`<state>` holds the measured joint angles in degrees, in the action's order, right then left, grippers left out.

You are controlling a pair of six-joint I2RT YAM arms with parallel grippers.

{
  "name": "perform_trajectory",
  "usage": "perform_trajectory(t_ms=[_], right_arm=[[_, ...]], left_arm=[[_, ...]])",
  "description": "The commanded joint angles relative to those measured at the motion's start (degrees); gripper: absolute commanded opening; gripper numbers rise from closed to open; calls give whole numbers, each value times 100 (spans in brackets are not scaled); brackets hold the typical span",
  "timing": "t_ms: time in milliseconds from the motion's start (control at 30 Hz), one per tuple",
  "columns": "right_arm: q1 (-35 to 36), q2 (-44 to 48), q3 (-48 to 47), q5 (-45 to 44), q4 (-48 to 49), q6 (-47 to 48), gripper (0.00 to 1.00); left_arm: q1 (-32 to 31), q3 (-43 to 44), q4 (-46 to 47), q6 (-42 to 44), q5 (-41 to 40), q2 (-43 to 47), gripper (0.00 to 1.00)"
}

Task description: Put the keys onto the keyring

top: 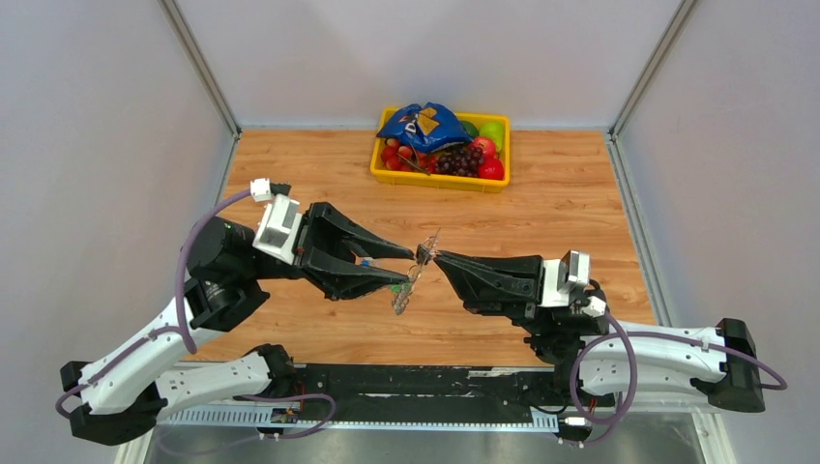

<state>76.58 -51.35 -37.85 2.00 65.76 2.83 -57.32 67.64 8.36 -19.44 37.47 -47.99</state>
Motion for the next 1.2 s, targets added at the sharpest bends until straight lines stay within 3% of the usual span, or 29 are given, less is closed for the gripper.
perform_trajectory(t_ms=[0, 900, 1167], right_arm=[[17, -30, -100, 48, 614, -66, 0], [15, -266, -179, 161, 873, 44, 0], [16, -370, -238, 214, 975, -14, 0]], left_arm=[[-8, 126, 154, -71, -67, -160, 43], [-8, 180, 299, -39, -143, -370, 39], [-7, 221, 201, -59, -57, -369, 28]])
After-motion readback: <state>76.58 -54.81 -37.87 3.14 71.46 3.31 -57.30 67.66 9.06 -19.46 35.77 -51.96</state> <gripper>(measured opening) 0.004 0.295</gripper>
